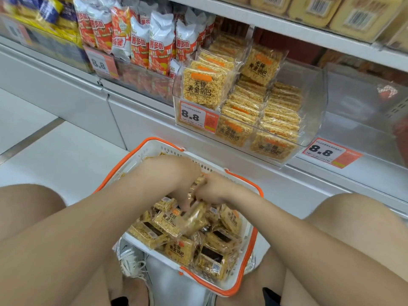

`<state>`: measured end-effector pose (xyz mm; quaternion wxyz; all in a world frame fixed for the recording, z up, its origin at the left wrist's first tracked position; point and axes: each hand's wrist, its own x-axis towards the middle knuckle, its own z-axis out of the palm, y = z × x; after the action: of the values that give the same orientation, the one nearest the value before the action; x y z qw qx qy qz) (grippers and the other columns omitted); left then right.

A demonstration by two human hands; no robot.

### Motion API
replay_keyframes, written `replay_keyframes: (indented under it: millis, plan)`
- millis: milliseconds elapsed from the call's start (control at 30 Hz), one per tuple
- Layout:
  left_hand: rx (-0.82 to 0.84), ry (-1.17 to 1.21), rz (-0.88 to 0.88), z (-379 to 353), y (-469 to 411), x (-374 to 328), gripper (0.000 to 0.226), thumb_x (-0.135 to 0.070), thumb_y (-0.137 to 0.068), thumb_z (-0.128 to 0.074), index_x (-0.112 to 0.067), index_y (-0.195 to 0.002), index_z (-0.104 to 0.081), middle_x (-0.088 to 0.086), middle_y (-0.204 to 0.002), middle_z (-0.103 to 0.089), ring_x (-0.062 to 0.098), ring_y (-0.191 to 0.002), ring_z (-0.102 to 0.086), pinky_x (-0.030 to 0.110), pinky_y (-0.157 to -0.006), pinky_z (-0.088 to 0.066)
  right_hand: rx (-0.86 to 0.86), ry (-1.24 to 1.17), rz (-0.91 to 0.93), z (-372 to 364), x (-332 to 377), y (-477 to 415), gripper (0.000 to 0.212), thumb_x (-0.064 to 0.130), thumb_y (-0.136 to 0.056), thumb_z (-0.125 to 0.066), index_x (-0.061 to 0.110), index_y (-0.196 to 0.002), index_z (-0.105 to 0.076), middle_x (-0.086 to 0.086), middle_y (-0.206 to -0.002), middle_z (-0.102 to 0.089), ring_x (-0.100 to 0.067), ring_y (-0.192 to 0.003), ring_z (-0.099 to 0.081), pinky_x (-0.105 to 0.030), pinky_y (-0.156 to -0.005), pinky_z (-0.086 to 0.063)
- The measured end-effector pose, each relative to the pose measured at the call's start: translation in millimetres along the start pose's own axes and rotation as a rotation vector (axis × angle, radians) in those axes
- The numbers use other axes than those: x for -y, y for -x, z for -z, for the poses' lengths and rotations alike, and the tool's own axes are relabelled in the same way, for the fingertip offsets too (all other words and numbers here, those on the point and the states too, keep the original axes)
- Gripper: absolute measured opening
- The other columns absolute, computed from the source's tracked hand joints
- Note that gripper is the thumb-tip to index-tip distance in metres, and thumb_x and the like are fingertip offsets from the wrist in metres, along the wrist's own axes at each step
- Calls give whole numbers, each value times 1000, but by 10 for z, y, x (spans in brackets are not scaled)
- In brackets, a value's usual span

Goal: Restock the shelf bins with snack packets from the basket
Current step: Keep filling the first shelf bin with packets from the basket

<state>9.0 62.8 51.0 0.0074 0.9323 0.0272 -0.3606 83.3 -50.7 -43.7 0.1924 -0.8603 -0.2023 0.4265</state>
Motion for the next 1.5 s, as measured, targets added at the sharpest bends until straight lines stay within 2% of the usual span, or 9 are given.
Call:
replay_keyframes:
  millis: [100,300,400,533,700,967,1133,1267,1500]
  plan:
    - [-50,108,-48,50,42,95,93,-58,-68,-92,-23,-141,-46,-3,-135,-59,25,-123,-59,43,-102,-52,-107,-307,-23,333,131,169,16,7,-93,-59,-1,-86,-71,-9,-63,-60,-15,-40,-53,-20,-43,-37]
    - [-374,336,-65,173,63,253,27,-26,-92,-75,-28,-110,-56,-4,-101,-64,16,-87,-64,33,-70,-51,-169,-395,35,690,206,428,50,35,-103,-46,-10,-115,-66,-22,-68,-69,-19,-42,-53,-27,-49,-36]
    - [-548,693,-7,255,116,352,34,-27,-89,-83,-30,-113,-59,-8,-100,-63,12,-88,-65,33,-73,-54,-315,-327,108,744,239,572,71,58,-107,-29,-3,-100,-65,-7,-49,-63,-22,-45,-62,-28,-52,-40]
    - [-637,1332,-5,350,159,368,46,-24,-90,-84,-26,-130,-60,-7,-116,-62,15,-106,-67,42,-96,-57,-347,-449,196,838,323,783,58,59,-108,-23,14,-96,-57,-12,-63,-73,-28,-52,-65,-31,-57,-44]
    - [-684,1820,-70,409,82,231,52,-11,-103,-65,-13,-152,-48,5,-142,-63,20,-106,-72,38,-92,-61,-668,-316,437,932,303,825,56,53,-103,-46,5,-84,-67,-9,-62,-71,-23,-53,-70,-38,-62,-53]
    - [-653,2008,-157,430,-16,183,37,-8,-107,-58,-11,-143,-55,9,-120,-77,25,-112,-74,44,-102,-58,-812,-153,511,1037,218,775,29,49,-102,-56,28,-83,-63,2,-60,-65,-6,-56,-61,-29,-59,-47]
    - [-782,1897,-200,555,56,73,25,-17,-104,-65,-18,-129,-61,2,-107,-80,18,-99,-77,33,-83,-64,-763,-326,541,1224,274,783,14,41,-99,-68,28,-95,-70,3,-71,-72,-13,-64,-68,-41,-66,-59]
    - [-1118,1258,-52,659,-28,63,39,-41,-99,-70,-29,-134,-60,-14,-122,-66,3,-105,-65,27,-89,-54,-899,-366,484,1538,303,806,19,44,-101,-64,27,-103,-71,3,-84,-75,-17,-78,-70,-41,-73,-58]
    - [-1285,381,21,778,-272,21,47,-16,-90,-68,-25,-134,-55,1,-137,-46,26,-131,-39,45,-103,-39,-1094,-379,148,2168,205,488,29,39,-103,-61,10,-103,-59,-7,-100,-64,-35,-106,-60,-43,-87,-48]
